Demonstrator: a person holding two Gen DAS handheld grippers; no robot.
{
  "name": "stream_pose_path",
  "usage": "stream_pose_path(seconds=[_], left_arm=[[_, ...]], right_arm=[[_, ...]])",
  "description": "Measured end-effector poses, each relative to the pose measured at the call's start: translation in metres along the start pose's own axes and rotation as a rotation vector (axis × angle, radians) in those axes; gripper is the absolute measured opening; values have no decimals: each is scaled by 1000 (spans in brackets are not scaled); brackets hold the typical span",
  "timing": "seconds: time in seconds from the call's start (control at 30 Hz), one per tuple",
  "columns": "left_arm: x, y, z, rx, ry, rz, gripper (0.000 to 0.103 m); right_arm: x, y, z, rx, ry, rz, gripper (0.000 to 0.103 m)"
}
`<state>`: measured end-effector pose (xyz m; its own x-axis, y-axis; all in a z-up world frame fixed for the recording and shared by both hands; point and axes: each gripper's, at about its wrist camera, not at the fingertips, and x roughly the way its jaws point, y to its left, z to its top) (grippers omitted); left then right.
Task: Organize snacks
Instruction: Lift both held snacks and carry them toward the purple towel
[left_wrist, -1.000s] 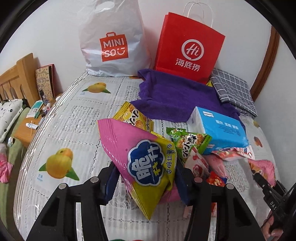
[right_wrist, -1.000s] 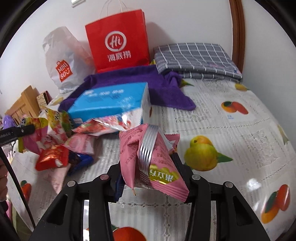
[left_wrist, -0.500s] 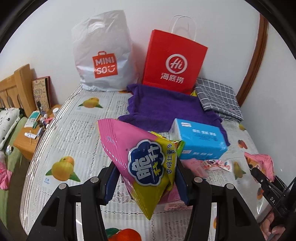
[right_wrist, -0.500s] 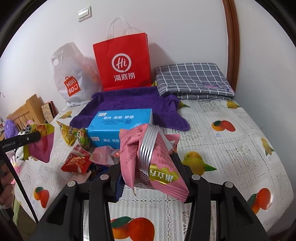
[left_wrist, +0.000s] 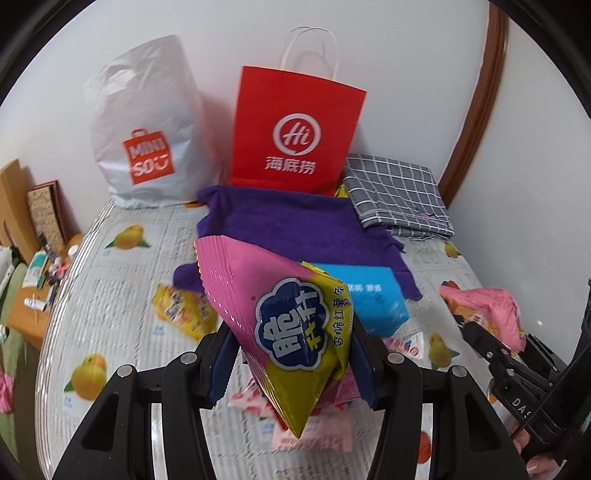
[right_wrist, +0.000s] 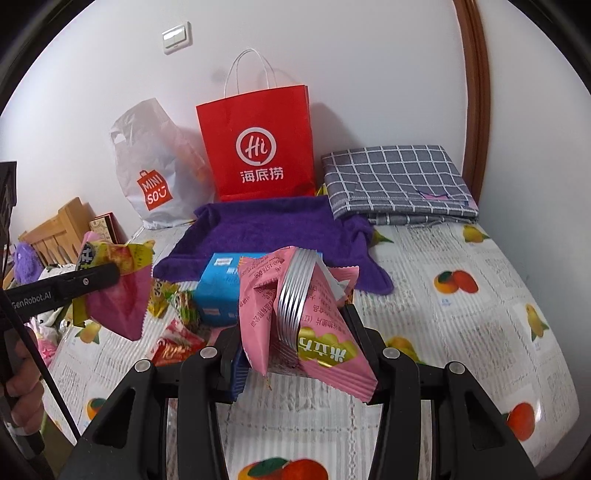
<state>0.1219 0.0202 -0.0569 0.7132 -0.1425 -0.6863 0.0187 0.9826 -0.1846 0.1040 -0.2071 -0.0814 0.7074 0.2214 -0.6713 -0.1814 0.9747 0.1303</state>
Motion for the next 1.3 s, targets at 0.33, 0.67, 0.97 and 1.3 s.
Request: stream_pose_path(seconds=[0.33, 0.67, 0.97, 1.3], left_arm=[[28, -19, 41, 30, 8, -30, 52], [54, -18, 69, 37, 16, -41, 52], [68, -12, 85, 47, 15, -23, 52], [86, -4, 106, 56, 12, -2, 52]], right_arm=[[32, -4, 46, -33, 6, -5, 45], [64, -7, 81, -38, 22, -14, 45], [86, -2, 105, -49, 23, 23, 45], [114, 6, 126, -47, 36, 75, 45]])
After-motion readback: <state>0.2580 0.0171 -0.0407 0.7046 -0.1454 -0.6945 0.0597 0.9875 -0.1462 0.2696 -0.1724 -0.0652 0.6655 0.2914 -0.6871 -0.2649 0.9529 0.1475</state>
